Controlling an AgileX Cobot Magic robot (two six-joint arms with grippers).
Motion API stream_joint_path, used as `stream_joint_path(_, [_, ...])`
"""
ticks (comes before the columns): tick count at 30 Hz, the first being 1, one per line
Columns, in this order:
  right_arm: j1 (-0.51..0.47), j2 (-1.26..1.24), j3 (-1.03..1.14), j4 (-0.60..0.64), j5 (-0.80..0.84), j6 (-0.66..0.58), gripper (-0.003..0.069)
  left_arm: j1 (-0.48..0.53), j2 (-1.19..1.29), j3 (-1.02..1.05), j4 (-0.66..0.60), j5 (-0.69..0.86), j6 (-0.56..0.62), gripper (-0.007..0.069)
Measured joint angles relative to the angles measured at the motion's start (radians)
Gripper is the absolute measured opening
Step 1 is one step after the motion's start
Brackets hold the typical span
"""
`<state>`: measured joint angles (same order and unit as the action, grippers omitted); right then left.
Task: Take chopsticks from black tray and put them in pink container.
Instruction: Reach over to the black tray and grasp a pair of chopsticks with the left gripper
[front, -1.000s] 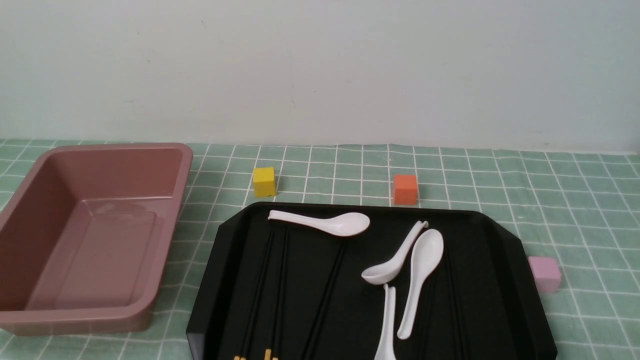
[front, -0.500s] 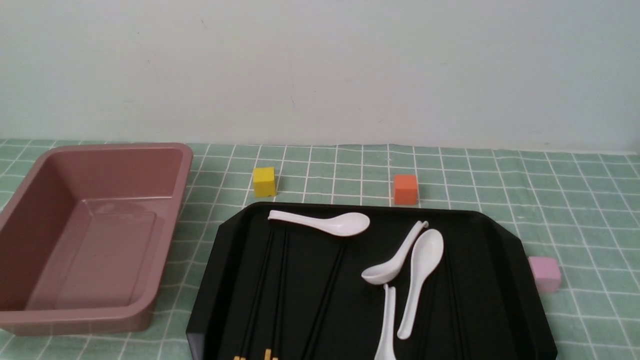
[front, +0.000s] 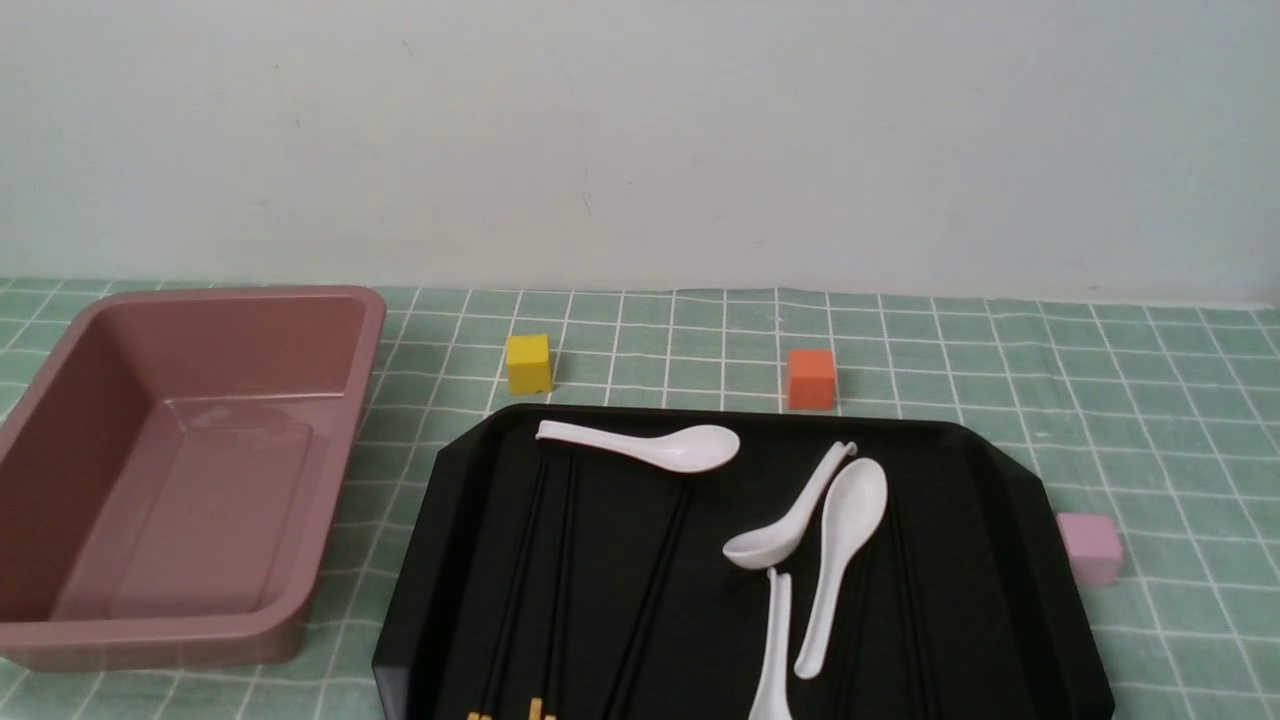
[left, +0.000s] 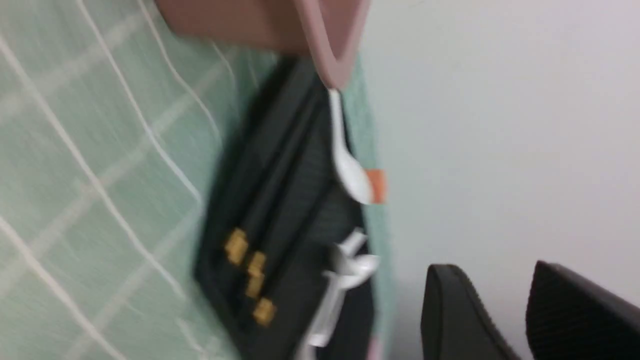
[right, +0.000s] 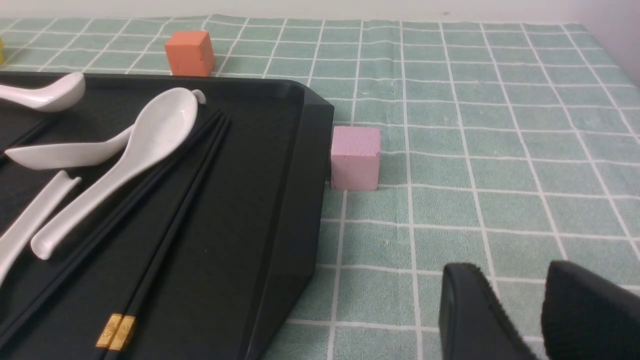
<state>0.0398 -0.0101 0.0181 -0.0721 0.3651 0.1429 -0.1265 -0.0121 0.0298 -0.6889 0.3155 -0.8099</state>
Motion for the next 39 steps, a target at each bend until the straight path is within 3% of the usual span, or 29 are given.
stream_joint_path(5, [0.000, 0.000, 0.000, 0.000, 0.000, 0.000, 0.0240, 0.000, 0.000, -0.002, -0.047, -0.094, -0.008, 0.0233])
stream_joint_path(8, [0.000, 0.000, 0.000, 0.000, 0.000, 0.000, 0.0240, 0.000, 0.000, -0.052, -0.043, -0.116, 0.037, 0.0191])
stream_joint_path(10, [0.000, 0.000, 0.000, 0.000, 0.000, 0.000, 0.0240, 0.000, 0.018, -0.174, -0.019, -0.109, 0.136, 0.0099])
stream_joint_path(11, [0.000, 0.000, 0.000, 0.000, 0.000, 0.000, 0.0240, 0.000, 0.074, -0.265, 0.009, -0.059, 0.214, 0.0033])
stream_joint_path(13, [0.000, 0.000, 0.000, 0.000, 0.000, 0.000, 0.0240, 0.000, 0.203, -0.391, 0.067, 0.063, 0.298, -0.0013])
stream_joint_path(15, [0.000, 0.000, 0.000, 0.000, 0.000, 0.000, 0.0240, 0.000, 0.290, -0.457, 0.107, 0.163, 0.338, -0.0013])
stream_joint_path(16, [0.000, 0.000, 0.000, 0.000, 0.000, 0.000, 0.0240, 0.000, 0.418, -0.539, 0.162, 0.340, 0.378, -0.0013])
stream_joint_path(18, [0.000, 0.000, 0.000, 0.000, 0.000, 0.000, 0.0240, 0.000, 0.603, -0.641, 0.235, 0.536, 0.411, -0.0013])
stream_joint_path(23, [0.000, 0.000, 0.000, 0.000, 0.000, 0.000, 0.0240, 0.000, 0.946, -0.796, 0.307, 0.784, 0.531, -0.0013])
stream_joint_path(27, [0.000, 0.000, 0.000, 0.000, 0.000, 0.000, 0.0240, -0.030, 1.119, -0.853, 0.255, 0.795, 0.602, -0.0013])
stream_joint_path(32, [0.000, 0.000, 0.000, 0.000, 0.000, 0.000, 0.0240, -0.194, 1.286, -0.914, 0.241, 0.748, 0.616, -0.0013])
stream_joint_path(35, [0.000, 0.000, 0.000, 0.000, 0.000, 0.000, 0.0240, -0.326, 1.403, -0.965, 0.344, 0.662, 0.540, 0.0000])
stream_joint_path(39, [0.000, 0.000, 0.000, 0.000, 0.000, 0.000, 0.0240, -0.412, 1.510, -0.990, 0.499, 0.559, 0.416, 0.0073])
